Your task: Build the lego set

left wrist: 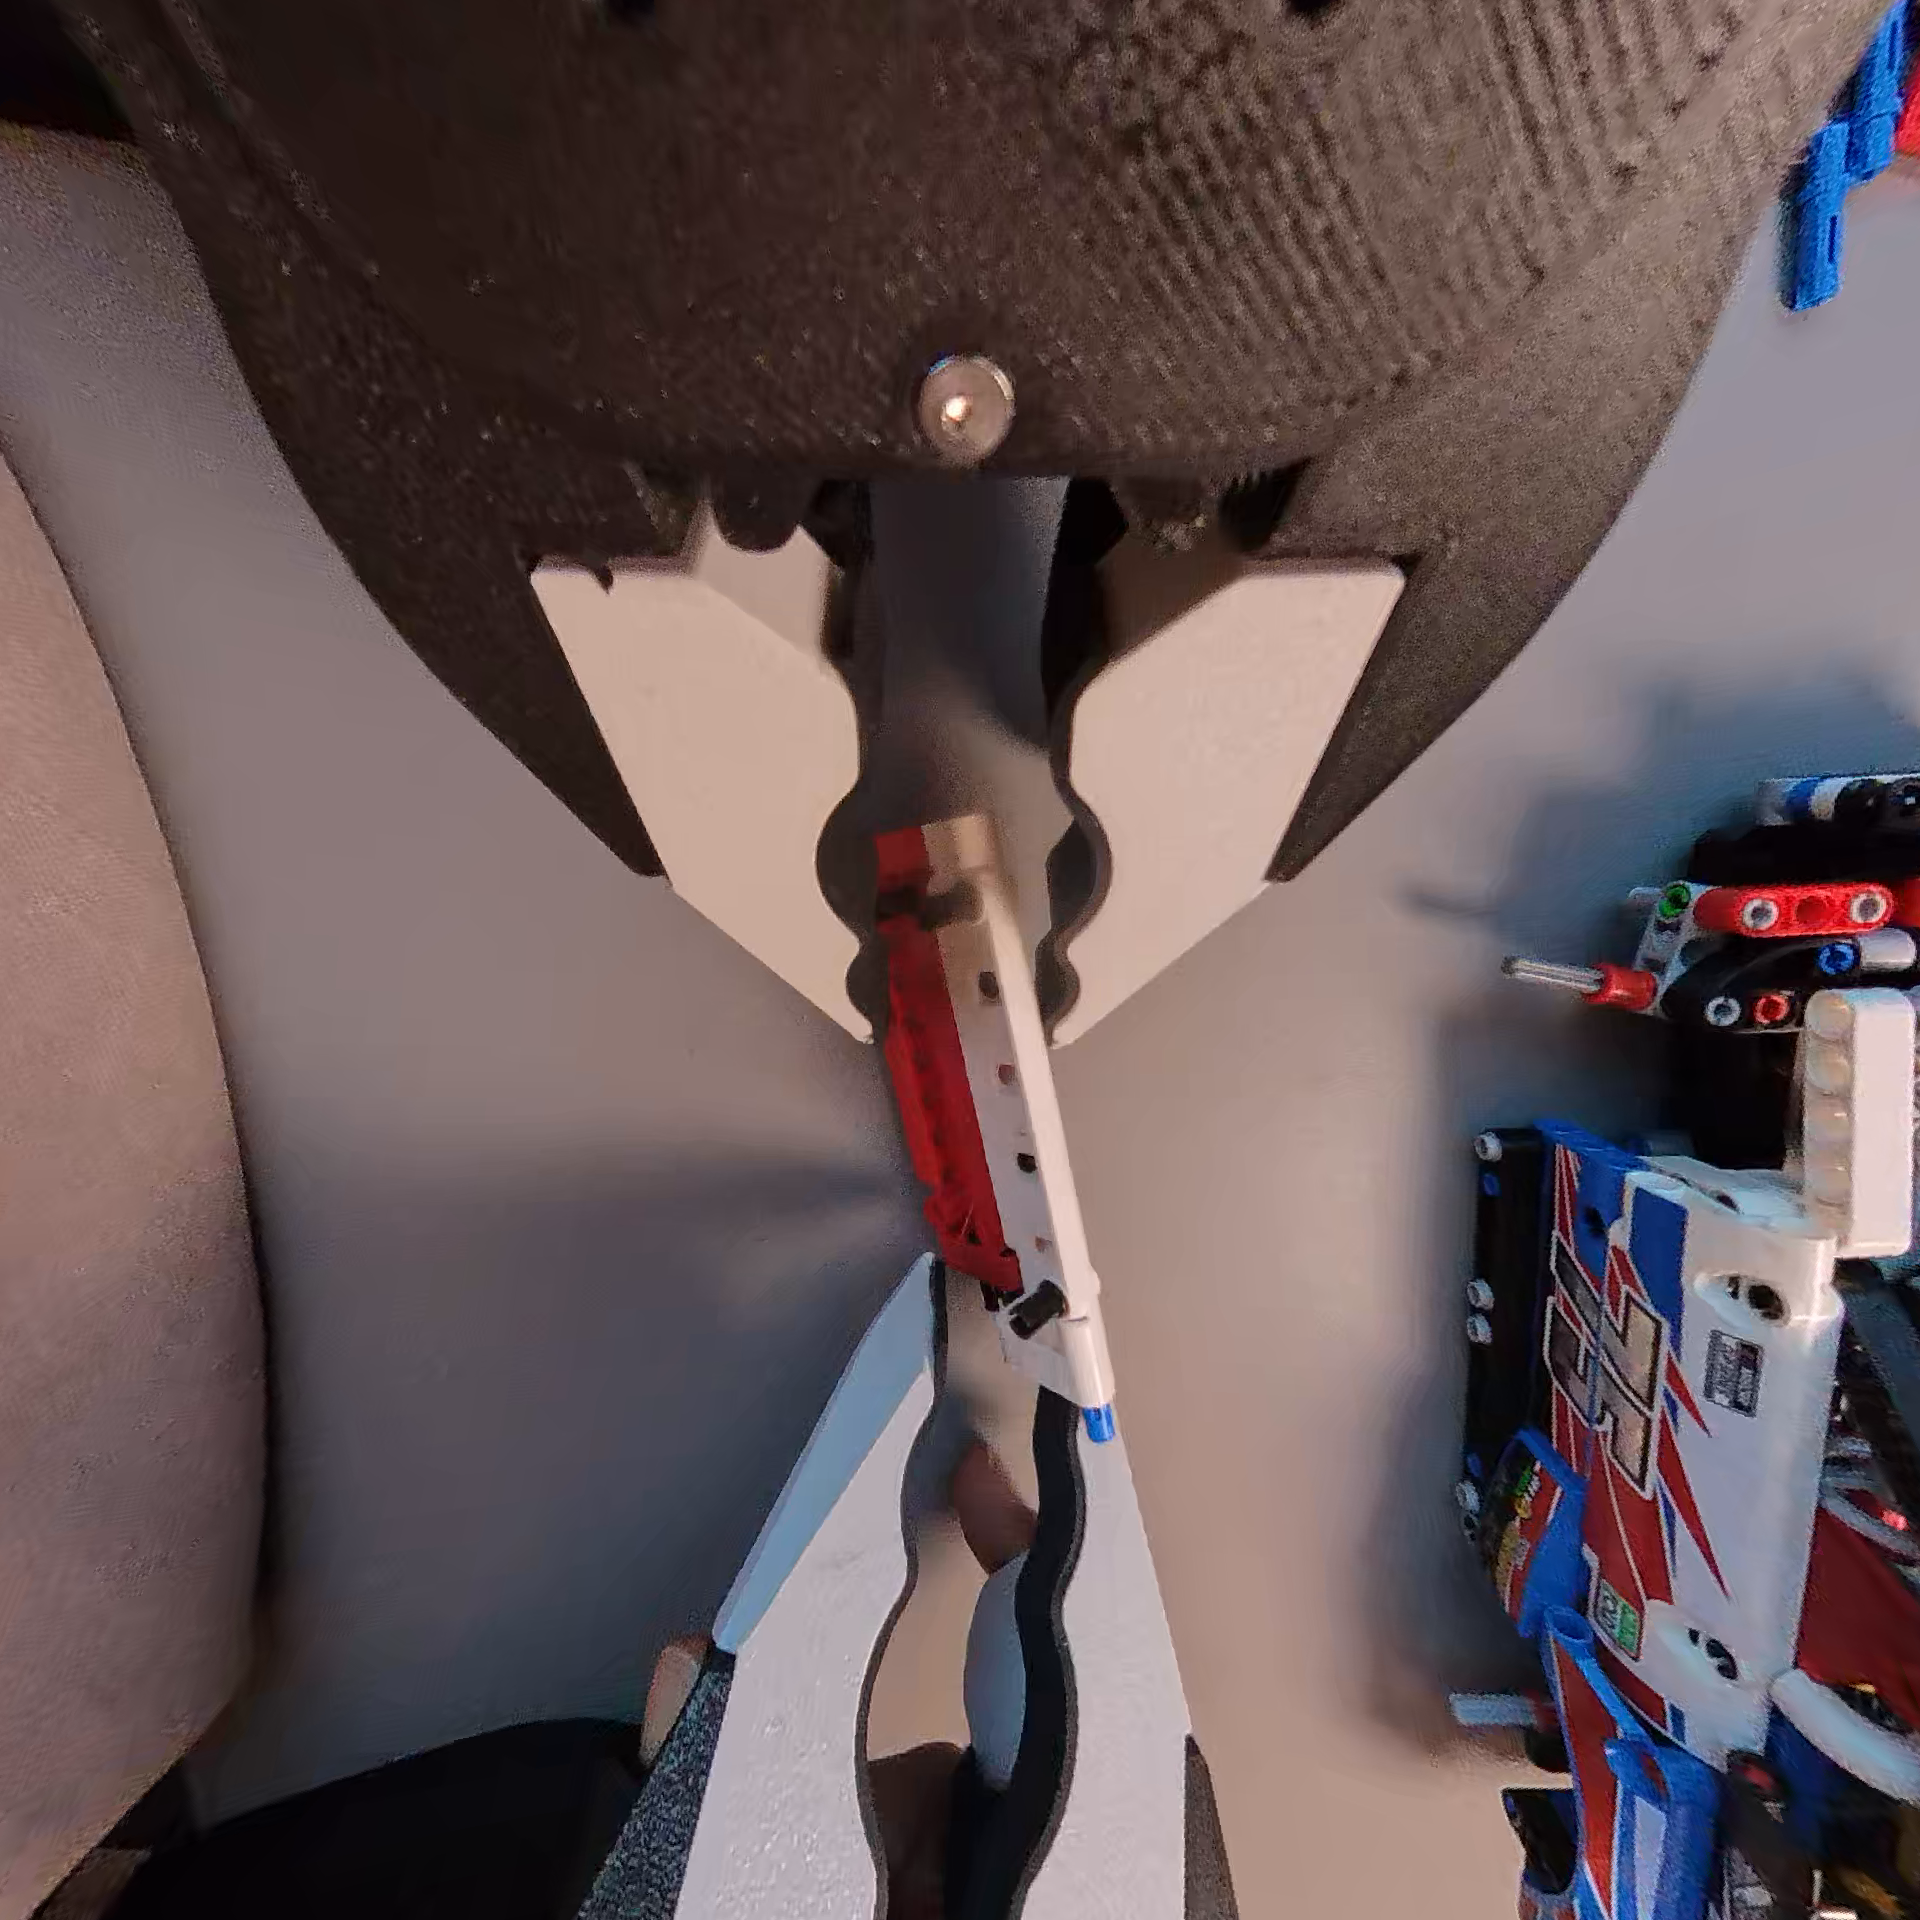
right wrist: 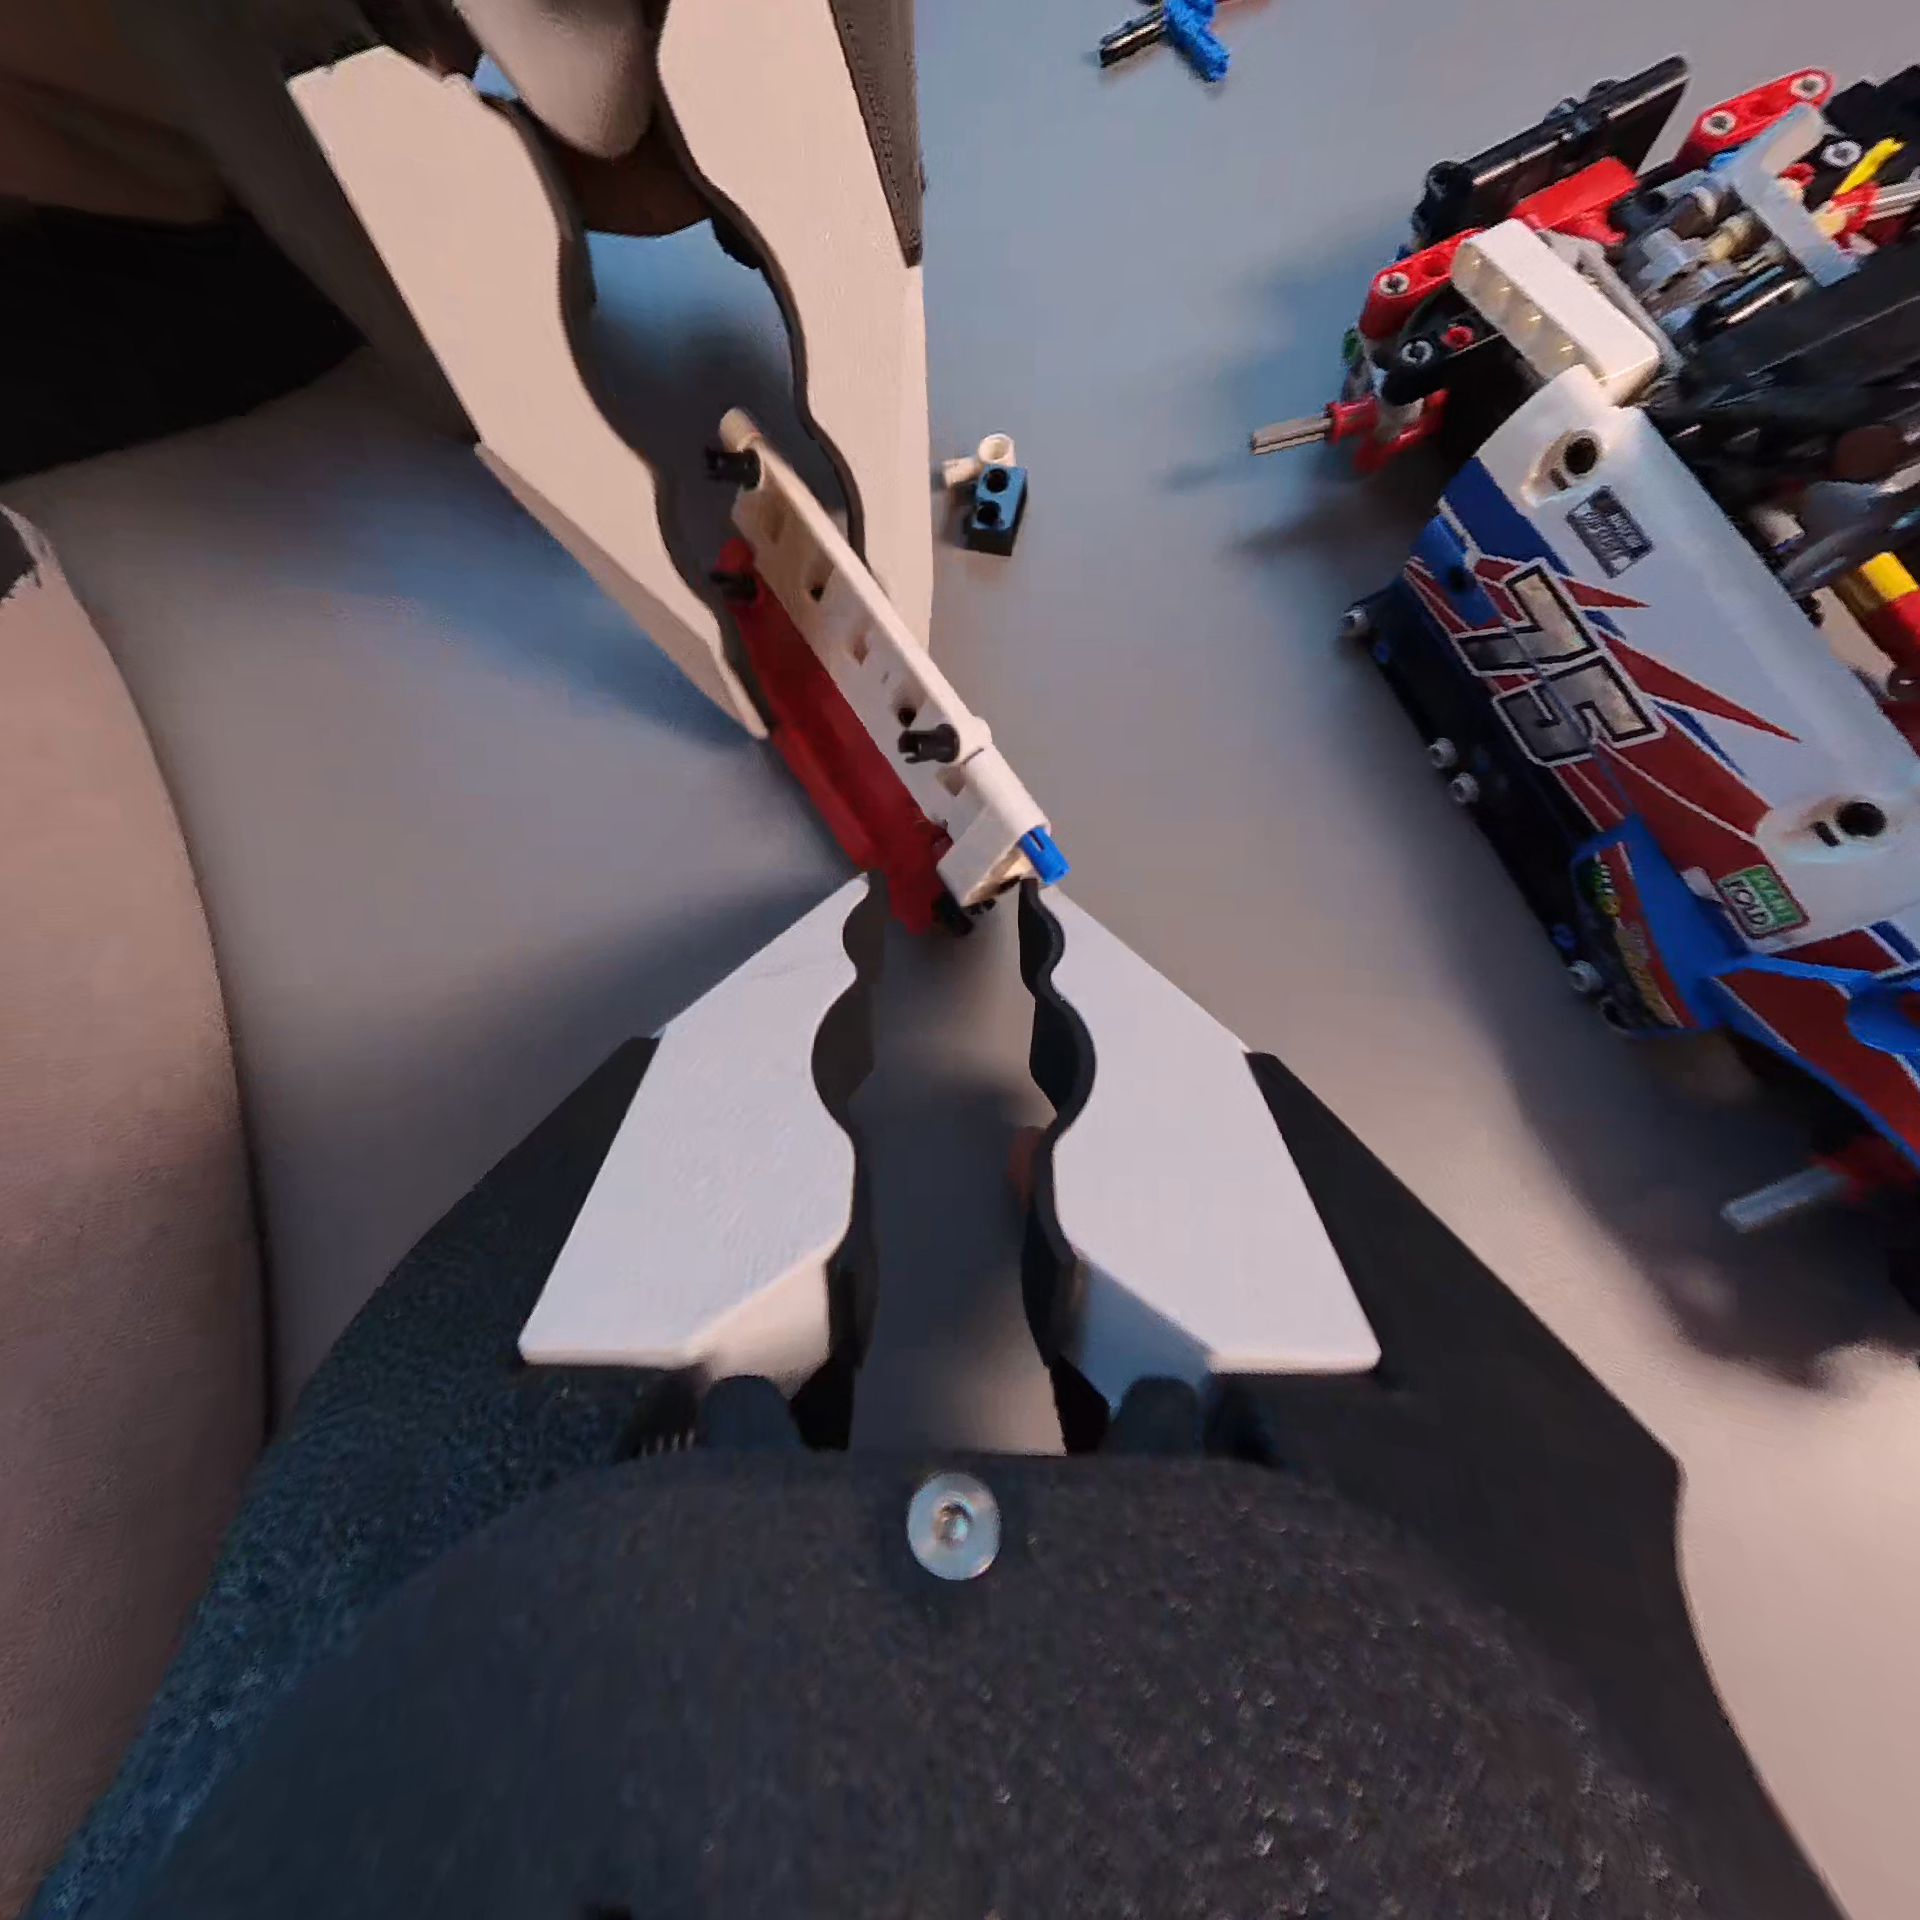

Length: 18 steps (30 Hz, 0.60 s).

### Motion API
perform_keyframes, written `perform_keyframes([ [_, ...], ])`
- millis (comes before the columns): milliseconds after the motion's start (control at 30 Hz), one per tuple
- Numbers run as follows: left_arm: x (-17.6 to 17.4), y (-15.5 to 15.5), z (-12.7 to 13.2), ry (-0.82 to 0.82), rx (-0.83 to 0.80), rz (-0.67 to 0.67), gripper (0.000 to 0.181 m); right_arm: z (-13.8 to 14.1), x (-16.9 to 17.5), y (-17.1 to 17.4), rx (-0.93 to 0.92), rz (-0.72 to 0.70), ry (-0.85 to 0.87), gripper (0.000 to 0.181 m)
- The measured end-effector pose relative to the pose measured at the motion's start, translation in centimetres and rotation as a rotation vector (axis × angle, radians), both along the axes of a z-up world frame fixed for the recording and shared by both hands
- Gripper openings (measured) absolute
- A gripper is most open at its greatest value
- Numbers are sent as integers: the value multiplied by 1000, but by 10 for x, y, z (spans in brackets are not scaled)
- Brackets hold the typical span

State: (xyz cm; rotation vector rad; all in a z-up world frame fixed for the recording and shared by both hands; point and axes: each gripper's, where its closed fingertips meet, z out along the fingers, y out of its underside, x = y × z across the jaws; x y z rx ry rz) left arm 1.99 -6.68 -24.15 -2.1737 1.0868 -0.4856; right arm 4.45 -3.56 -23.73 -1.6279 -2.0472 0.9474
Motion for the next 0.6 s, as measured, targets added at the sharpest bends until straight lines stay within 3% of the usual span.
perform_keyframes([
  [33,-2,-2,0,0,0,-14,31,1,3,-4,-10,33,-4,21],
  [100,-7,-6,0,-3,-10,-18,25,6,10,-14,-54,101,5,21],
  [233,-13,-24,10,-65,-21,-55,30,15,12,-13,-47,128,52,21],
  [433,-70,-16,52,-238,86,160,28,33,3,2,-115,51,161,22],
  [533,-89,-2,41,-196,91,282,23,30,-3,8,-107,11,172,23],
  [600,-81,4,27,-150,75,272,25,26,-7,9,-90,3,169,23],
])
